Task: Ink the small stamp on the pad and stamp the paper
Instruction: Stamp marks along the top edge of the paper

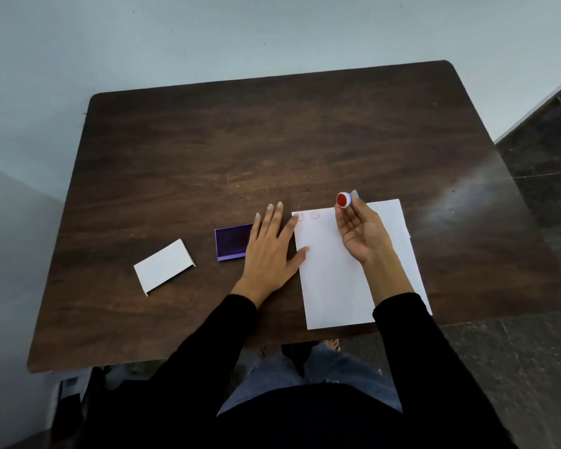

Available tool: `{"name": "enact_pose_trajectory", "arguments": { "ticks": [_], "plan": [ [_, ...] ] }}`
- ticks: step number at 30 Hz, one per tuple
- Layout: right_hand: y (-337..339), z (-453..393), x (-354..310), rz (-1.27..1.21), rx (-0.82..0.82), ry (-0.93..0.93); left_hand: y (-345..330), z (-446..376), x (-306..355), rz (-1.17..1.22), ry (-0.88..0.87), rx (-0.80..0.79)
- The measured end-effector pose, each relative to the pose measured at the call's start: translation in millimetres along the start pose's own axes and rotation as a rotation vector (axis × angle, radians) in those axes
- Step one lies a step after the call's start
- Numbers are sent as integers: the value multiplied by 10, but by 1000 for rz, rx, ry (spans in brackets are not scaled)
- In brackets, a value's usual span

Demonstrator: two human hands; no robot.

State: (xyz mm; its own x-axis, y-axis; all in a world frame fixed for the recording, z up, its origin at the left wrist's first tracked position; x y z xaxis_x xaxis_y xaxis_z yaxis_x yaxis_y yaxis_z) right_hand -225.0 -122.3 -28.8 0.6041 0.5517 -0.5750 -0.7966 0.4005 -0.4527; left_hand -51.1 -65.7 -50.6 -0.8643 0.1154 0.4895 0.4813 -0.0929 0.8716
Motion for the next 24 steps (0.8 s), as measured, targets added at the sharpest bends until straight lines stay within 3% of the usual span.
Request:
{"name": "enact_pose_trajectory", "arguments": {
  "ticks": [8,13,24],
  "plan": [
    [-5,-56,205,645,328,558,-56,-207,-6,-102,6,-185],
    [6,-77,335,844,438,668,-78,-216,-30,-87,32,-201],
    [-11,-67,459,938,480,811,-72,-279,-36,-156,51,-193]
  ]
}}
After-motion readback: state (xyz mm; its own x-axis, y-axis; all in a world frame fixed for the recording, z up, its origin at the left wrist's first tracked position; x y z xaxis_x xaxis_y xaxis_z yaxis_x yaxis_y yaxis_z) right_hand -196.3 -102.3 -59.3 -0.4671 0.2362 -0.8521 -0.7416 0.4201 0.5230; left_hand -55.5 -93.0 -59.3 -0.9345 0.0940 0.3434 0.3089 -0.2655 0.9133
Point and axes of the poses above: each hand's wrist, its own z-axis away from the middle knuckle, its own y-axis out of the back of the hand, x = y × z, the point moved 1 cm from there along -z, towards the middle knuckle, and after that the axes turned 12 degrees about z, right-handed, at the moved point
